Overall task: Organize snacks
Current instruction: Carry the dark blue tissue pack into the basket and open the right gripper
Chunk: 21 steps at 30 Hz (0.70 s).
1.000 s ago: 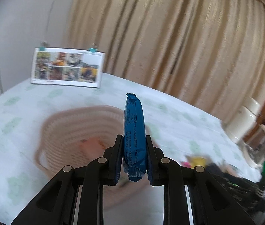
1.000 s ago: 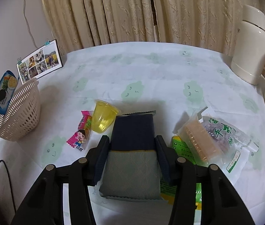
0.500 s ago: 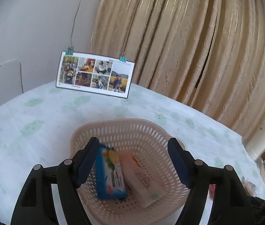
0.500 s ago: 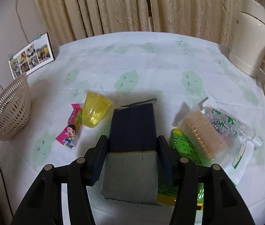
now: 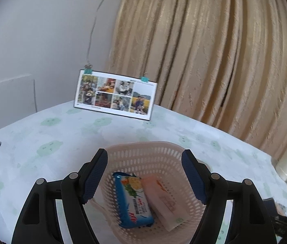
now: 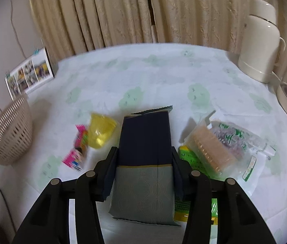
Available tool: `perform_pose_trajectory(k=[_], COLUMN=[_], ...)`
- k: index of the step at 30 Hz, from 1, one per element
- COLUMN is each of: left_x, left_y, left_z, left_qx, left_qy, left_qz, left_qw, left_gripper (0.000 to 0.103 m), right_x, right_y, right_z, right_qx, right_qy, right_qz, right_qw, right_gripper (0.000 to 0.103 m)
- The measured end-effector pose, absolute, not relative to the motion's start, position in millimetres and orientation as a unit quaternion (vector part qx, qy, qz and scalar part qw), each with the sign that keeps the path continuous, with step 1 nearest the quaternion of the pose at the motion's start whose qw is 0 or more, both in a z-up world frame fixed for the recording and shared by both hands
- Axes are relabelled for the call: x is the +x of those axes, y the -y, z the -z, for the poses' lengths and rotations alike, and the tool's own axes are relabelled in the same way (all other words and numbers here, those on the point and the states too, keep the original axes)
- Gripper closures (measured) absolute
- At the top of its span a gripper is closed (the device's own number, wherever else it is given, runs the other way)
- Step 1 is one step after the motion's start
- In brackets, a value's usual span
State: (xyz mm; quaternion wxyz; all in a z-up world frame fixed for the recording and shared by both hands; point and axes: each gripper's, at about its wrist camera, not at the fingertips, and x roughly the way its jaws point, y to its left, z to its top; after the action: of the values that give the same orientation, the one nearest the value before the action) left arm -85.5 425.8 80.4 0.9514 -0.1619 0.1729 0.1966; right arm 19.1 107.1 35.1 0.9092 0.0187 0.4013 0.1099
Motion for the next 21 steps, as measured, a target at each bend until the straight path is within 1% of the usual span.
perform_pose_trajectory(k=[4,11,21], left_x=[-88,-90,-97], left_y=[-438,-444,-451], left_z=[-78,-75,-73], left_qx=[-0.176,-0.184,-0.198], left_qy=[-0.169,-0.167,-0.158], left_qz=[-0.215,-0.226,-0.237], left_qw=[0.946,0.942,0.938], left_gripper=[0.028,0.028,0.028], right_x=[15,10,9], right_y=[-122,-183,-271], right_z=[-58,-88,-101], right_qx=[0.028,0.013,-0.015], right_qy=[-0.374,-0.341,-0.326], right_qz=[-0.14,-0.215,-0.3], right_qw=[0.916,0.915,0.896], right_gripper=[0.058,0.058,0.058])
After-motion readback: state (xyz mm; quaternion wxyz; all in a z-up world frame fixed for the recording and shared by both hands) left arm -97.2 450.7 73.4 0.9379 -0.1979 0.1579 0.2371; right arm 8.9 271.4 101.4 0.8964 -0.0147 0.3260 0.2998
